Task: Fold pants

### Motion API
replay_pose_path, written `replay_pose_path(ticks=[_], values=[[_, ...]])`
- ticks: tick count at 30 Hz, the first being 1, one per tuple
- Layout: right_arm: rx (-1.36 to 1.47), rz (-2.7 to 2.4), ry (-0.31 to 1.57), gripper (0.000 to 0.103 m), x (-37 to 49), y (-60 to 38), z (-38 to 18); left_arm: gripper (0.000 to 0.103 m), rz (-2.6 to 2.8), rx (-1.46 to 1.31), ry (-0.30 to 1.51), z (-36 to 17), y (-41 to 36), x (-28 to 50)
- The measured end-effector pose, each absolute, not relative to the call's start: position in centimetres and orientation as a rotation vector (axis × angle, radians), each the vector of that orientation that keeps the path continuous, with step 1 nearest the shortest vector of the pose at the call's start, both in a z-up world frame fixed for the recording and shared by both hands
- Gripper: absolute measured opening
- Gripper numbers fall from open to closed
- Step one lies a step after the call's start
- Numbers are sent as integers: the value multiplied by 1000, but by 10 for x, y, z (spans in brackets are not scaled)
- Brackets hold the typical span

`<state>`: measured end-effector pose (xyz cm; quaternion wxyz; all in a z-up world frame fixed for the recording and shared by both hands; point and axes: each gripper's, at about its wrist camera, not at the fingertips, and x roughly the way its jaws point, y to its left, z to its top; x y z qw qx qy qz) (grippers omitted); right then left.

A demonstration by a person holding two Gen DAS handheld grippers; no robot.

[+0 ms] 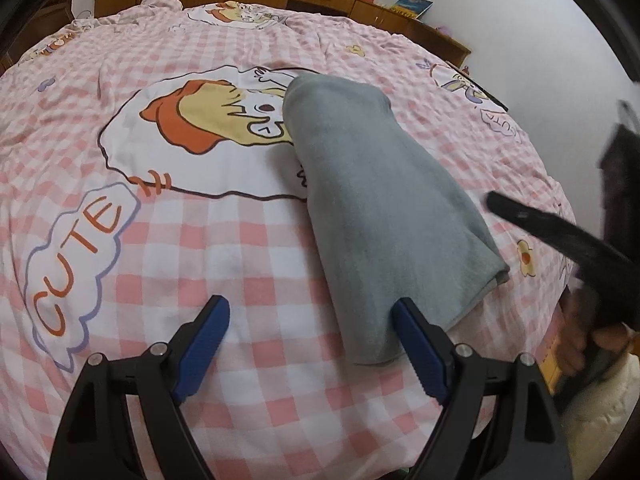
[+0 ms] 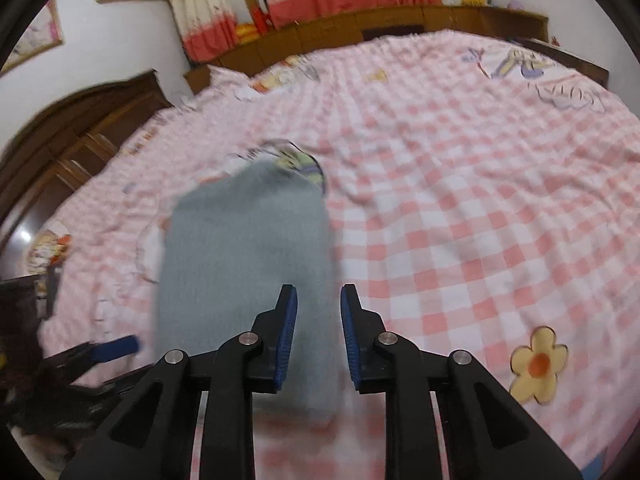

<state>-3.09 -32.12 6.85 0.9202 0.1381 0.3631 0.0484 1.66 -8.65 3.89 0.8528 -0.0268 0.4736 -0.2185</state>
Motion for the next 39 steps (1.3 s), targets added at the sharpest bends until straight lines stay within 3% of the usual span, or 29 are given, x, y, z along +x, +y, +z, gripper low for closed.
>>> replay_pose_path(ticks=[4, 10, 16, 23, 29, 33, 37, 38, 39], values=[[286, 258, 746, 23, -43, -300, 70, 87, -449, -61, 1000, 38, -87, 17], [240, 166, 921, 23, -33, -298, 12, 89, -418, -7, 1012, 35, -85, 21], [271, 170, 867, 22, -43, -309, 35, 86, -412, 8, 947, 57, -87, 15], [314, 60, 790, 43, -19, -325, 42, 85, -483, -7, 862, 80, -106, 32], [518, 144, 877, 44, 13, -340, 9, 85, -460, -72, 964, 48, -108, 58], [570, 190, 890, 52, 23, -344, -7, 87, -504, -117, 990, 34, -110, 66], [557, 214, 874, 50, 23, -337, -8, 85, -543, -130, 983, 31, -116, 73], [575, 238, 868, 36, 22, -336, -9, 77, -556, -131, 979, 31, -119, 73], [601, 244, 860, 29, 20, -334, -9, 70, -579, -135, 980, 31, -122, 73]])
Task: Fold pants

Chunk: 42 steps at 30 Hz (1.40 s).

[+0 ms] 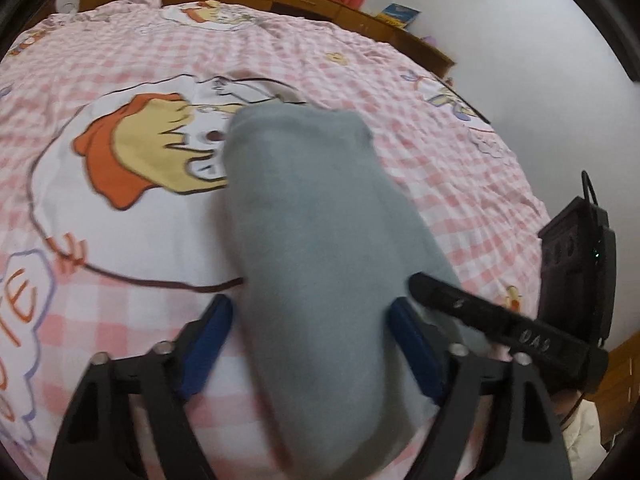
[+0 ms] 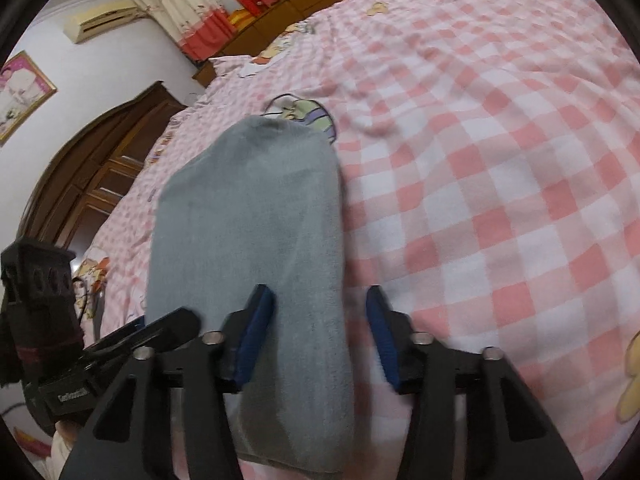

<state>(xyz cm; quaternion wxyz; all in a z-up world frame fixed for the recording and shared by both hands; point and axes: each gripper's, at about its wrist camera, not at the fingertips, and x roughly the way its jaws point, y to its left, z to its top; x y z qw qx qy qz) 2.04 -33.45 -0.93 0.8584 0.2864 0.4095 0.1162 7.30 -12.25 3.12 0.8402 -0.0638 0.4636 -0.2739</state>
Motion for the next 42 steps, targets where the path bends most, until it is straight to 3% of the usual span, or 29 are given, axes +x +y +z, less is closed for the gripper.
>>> replay_pose_path(ticks=[4, 8, 16, 22, 27, 29, 31, 32, 42], values=[[642, 248, 804, 18, 11, -334, -2, 42, -598, -122, 959, 37, -127, 68], [613, 252, 764, 17, 1, -321, 15, 35, -626, -134, 951, 49, -122, 65], [559, 376, 696, 17, -10, -265, 56, 33, -631, -190, 872, 87, -61, 45], [478, 435, 718, 17, 6, -201, 53, 34, -553, -161, 830, 98, 0, 40], [378, 414, 771, 19, 18, -168, 29, 38, -494, -150, 885, 69, 38, 55], [312, 387, 783, 20, 20, -160, 21, 45, -461, -158, 920, 51, 45, 59], [261, 361, 778, 29, 16, -160, 18, 70, -419, -156, 902, 44, 51, 56], [253, 352, 779, 35, 16, -162, 19, 74, -399, -154, 885, 42, 53, 54], [166, 327, 703, 35, -29, -167, 59, 73, -304, -110, 822, 73, 60, 7]])
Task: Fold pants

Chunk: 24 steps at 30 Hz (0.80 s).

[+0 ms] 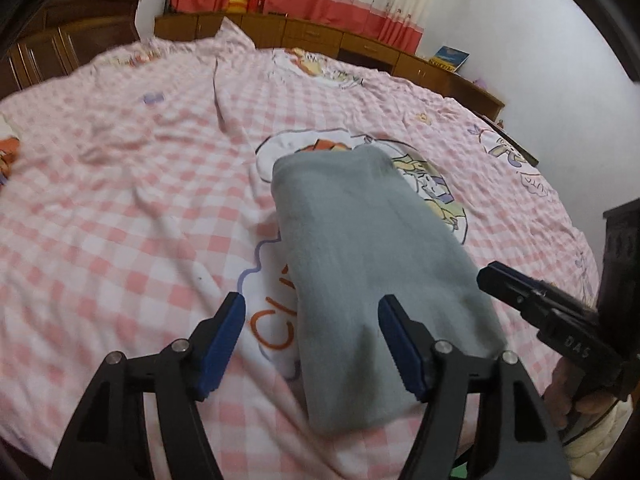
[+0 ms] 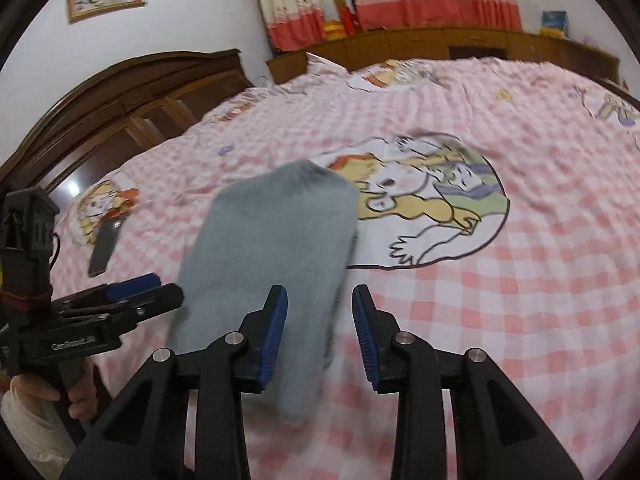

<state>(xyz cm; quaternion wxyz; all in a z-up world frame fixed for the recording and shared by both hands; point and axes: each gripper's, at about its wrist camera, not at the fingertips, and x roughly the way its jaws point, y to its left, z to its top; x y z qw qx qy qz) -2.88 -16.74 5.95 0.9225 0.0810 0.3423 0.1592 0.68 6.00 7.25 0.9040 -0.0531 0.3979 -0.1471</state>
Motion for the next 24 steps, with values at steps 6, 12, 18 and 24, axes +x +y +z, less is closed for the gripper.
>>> replay_pose_path(ticks=[6, 12, 18, 24], values=[[87, 299, 788, 35, -29, -156, 34, 73, -206, -50, 879, 55, 54, 5], [134, 285, 829, 43, -23, -169, 9, 86, -210, -161, 924, 26, 68, 17], [160, 270, 839, 43, -30, -168, 23, 86, -180, -140, 922, 35, 64, 8], [97, 260, 861, 45, -48, -158, 28, 92, -156, -42, 914, 43, 47, -17]])
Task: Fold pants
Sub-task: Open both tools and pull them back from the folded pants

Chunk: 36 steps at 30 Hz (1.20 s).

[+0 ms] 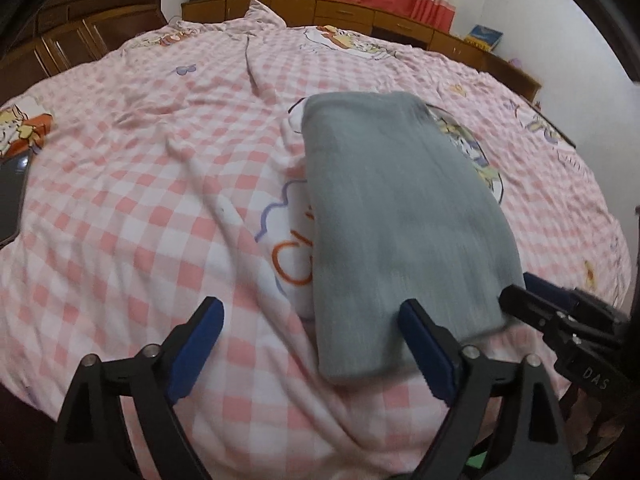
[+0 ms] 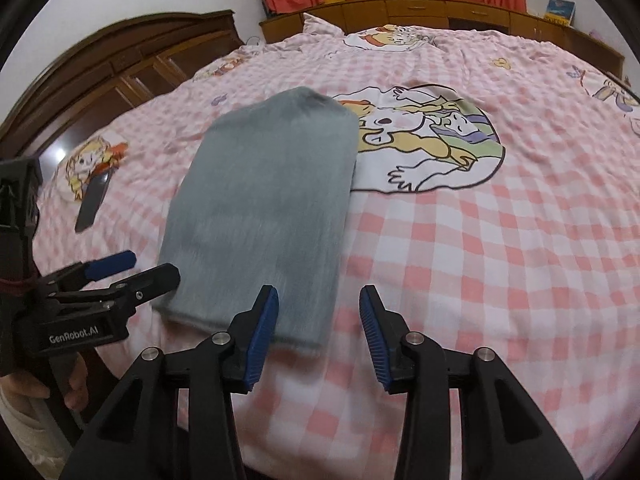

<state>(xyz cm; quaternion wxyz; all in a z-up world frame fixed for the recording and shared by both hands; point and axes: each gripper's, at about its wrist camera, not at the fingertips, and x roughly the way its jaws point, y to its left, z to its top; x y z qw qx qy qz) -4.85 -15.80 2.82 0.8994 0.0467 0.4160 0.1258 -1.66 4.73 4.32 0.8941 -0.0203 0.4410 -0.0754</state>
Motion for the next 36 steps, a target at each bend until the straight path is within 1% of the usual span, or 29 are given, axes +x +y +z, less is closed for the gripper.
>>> replay_pose_path(ticks=[1, 3, 6, 10, 14, 19, 23, 26, 36], values=[[84, 254, 865, 46, -53, -157, 27, 92, -157, -38, 916, 43, 46, -20], [60, 235, 870, 54, -60, -155, 25, 93, -161, -30, 925, 40, 41, -28], [38, 206, 888, 59, -65, -156, 18, 95, -170, -19, 934, 36, 33, -38], [64, 174, 952, 60, -61, -162, 2, 97, -161, -3, 953, 27, 25, -41], [64, 163, 961, 61, -59, -163, -6, 99, -119, 3, 991, 14, 23, -35], [68, 156, 961, 65, -56, -161, -14, 100, -101, 2, 1016, -1, 23, -32], [63, 160, 953, 71, -57, -158, -15, 102, -102, -3, 1021, -2, 23, -30], [53, 158, 949, 73, -57, -156, -17, 102, -104, -12, 1023, -3, 24, -29], [57, 160, 947, 73, -57, -156, -17, 102, -106, -16, 1024, -4, 24, -28]])
